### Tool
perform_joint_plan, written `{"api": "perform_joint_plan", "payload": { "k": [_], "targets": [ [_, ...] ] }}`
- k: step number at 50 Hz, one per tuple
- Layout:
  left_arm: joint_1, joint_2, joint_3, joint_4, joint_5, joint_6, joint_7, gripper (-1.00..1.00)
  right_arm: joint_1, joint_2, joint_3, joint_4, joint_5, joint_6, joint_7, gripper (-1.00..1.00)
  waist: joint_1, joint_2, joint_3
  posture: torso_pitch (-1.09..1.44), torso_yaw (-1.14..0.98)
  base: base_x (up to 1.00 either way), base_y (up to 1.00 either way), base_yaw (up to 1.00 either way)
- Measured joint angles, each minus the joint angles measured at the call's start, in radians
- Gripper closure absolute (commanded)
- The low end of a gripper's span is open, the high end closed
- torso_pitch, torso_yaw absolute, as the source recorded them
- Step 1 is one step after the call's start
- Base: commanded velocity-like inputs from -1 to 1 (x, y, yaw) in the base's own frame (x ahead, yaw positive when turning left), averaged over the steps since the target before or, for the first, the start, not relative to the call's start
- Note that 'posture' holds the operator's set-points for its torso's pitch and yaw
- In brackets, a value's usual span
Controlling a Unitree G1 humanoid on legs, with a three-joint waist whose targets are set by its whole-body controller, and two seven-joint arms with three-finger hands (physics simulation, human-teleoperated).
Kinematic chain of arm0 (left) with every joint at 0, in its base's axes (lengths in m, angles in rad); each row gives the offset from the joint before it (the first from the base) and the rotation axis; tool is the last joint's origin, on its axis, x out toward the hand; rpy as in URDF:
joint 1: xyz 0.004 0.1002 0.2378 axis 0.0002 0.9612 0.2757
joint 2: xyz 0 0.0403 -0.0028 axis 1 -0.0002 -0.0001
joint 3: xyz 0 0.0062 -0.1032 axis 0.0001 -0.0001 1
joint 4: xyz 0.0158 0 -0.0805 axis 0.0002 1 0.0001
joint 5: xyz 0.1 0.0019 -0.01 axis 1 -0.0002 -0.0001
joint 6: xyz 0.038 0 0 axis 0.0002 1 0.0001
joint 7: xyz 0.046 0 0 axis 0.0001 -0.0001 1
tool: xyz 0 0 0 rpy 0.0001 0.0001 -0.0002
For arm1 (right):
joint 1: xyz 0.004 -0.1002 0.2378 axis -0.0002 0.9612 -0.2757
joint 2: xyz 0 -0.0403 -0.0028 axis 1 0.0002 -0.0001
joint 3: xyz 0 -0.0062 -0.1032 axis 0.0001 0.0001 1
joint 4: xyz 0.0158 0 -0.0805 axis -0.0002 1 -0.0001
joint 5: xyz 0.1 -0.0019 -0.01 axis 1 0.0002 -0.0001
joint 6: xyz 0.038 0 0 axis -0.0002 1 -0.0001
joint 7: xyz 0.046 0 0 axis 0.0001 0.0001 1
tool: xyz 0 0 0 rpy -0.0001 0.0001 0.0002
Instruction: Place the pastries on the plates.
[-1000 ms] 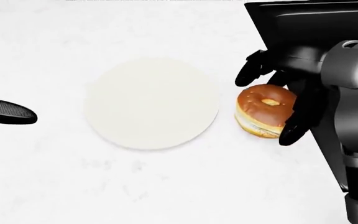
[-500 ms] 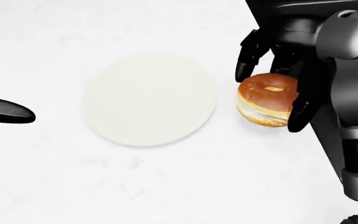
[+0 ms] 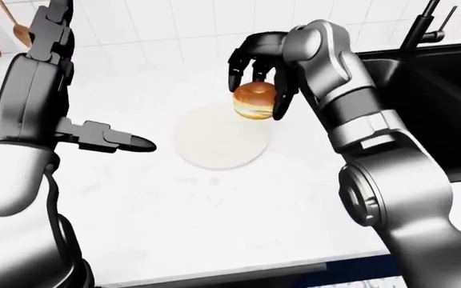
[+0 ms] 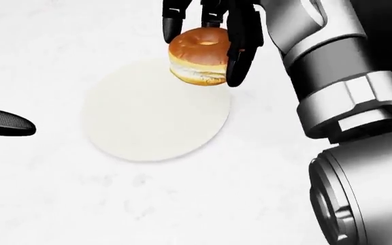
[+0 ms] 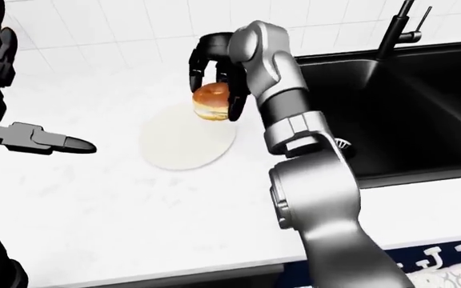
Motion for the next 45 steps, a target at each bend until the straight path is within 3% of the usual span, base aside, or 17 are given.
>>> {"api": "perform_joint_plan", "payload": {
  "k": [9,30,33,34,35,36,38,39,41,42,45],
  "targets": [
    [0.009,0.006,0.006,-0.015,-0.005,0.012,-0.004,-1.0,0.013,0.071,0.021,0.091,0.033,-0.11,-0.121,0.7,0.002,0.004,0.004,0.02,-0.09,0.0,0.0,0.0],
    [0.022,0.014,0.022,-0.033,-0.009,0.02,-0.005,-1.0,0.095,0.143,0.042,0.143,0.057,-0.224,-0.341,0.69,0.004,0.006,-0.001,0.02,-0.09,0.0,0.0,0.0],
    [0.016,0.019,0.022,-0.028,-0.011,0.022,-0.005,-1.0,0.096,0.146,0.042,0.152,0.054,-0.224,-0.344,0.29,0.004,0.006,0.001,0.02,-0.09,0.0,0.0,0.0],
    [0.015,0.019,0.022,-0.027,-0.011,0.023,-0.005,-1.0,0.095,0.146,0.042,0.151,0.054,-0.223,-0.342,0.27,0.004,0.005,0.002,0.02,-0.09,0.0,0.0,0.0],
    [0.016,0.019,0.022,-0.028,-0.011,0.023,-0.004,-1.0,0.094,0.145,0.042,0.148,0.053,-0.222,-0.341,0.06,0.004,0.005,0.002,0.02,-0.09,0.0,0.0,0.0],
    [0.017,0.018,0.022,-0.029,-0.012,0.023,-0.004,-1.0,0.094,0.145,0.041,0.144,0.054,-0.222,-0.34,0.03,0.004,0.005,0.001,0.02,-0.09,0.0,0.0,0.0],
    [0.02,0.018,0.022,-0.029,-0.013,0.022,-0.003,-1.0,0.092,0.143,0.04,0.137,0.054,-0.222,-0.339,-0.37,0.004,0.004,0.0,0.02,-0.09,0.0,0.0,0.0],
    [0.02,0.017,0.022,-0.029,-0.013,0.022,-0.002,-1.0,0.09,0.142,0.039,0.136,0.055,-0.221,-0.338,-0.41,0.005,0.004,0.0,0.02,-0.09,0.0,0.0,0.0],
    [0.022,0.016,0.021,-0.028,-0.013,0.019,0.0,-1.0,0.082,0.142,0.035,0.136,0.058,-0.217,-0.338,-0.71,0.005,0.004,-0.001,0.02,-0.09,0.0,0.0,0.0],
    [0.022,0.015,0.02,-0.027,-0.013,0.018,0.0,-1.0,0.077,0.141,0.034,0.136,0.06,-0.216,-0.339,-1.0,0.005,0.004,-0.001,0.02,-0.09,0.0,0.0,0.0],
    [0.024,0.012,0.016,-0.021,-0.013,0.014,0.003,-1.0,0.069,0.138,0.034,0.134,0.062,-0.217,-0.348,-1.0,0.006,0.003,-0.003,0.02,-0.09,0.0,0.0,0.0]
  ]
}}
